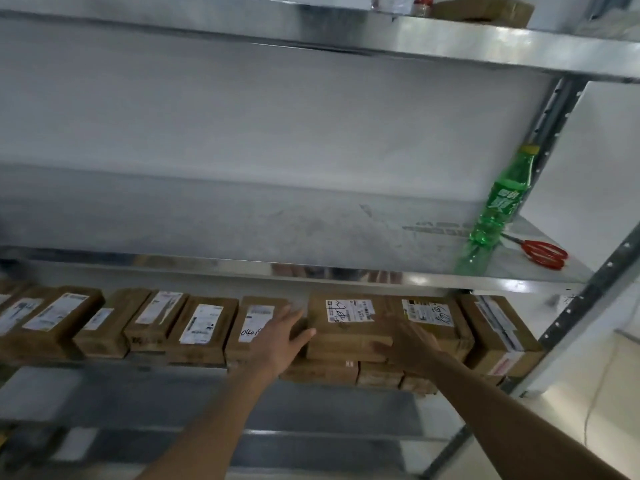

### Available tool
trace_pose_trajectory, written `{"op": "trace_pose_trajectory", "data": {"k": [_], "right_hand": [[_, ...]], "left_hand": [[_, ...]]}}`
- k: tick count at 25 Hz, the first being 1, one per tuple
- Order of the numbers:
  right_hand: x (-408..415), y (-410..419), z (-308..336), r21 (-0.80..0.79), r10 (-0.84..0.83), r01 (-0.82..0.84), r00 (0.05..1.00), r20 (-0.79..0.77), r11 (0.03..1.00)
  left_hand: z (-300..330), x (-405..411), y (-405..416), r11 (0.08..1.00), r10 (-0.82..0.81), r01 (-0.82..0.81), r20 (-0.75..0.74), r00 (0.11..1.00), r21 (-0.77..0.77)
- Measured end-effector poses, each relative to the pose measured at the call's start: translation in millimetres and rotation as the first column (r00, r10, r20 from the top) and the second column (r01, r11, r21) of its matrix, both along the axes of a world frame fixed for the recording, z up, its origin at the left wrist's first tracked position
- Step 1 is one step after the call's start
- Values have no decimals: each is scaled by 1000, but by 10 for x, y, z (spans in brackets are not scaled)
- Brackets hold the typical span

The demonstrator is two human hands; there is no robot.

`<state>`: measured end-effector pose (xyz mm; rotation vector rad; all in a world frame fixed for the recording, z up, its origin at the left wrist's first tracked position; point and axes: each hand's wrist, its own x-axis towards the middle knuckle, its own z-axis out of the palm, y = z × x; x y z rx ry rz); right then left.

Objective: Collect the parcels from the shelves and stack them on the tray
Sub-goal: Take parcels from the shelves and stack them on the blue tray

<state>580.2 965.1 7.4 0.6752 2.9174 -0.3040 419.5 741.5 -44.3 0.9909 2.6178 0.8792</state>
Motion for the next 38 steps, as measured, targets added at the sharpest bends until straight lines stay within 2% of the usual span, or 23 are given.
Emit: {"op": "trace_pose_trajectory", "data": {"k": [4,9,12,15,16,20,24,29,38], "right_hand": [[-136,164,-198,-45,-64,64,998,9,997],[-283,405,-385,-25,-105,104,994,-16,994],[-313,501,-474,-18,-88,87,995,-56,996],[-324,563,-502,3,-50,51,994,-96,999],[-330,583,-521,-3,-48,48,993,-112,999],[-353,665,-643,-35,2,-8,986,-166,999],[-411,736,-736,-53,30,-40,983,-183,998],[-537,733,-894,-102,85,-100,986,-144,990],[-600,642,-1120,-119,123,-159,957,-263,980]], "left_hand": [[-143,-108,292,999,-36,36,-2,999,-29],[-406,-274,595,994,-104,103,22,994,24],[-587,-338,759,995,-101,100,66,993,12],[-670,-337,914,997,-74,74,38,997,-12],[-709,-343,952,997,-72,72,30,997,0],[-910,-403,996,984,-69,37,183,981,174],[-939,-424,894,961,-75,4,247,966,276],[-964,-409,845,941,-65,-32,274,960,336],[-969,-416,737,933,-41,-61,273,961,355]]}}
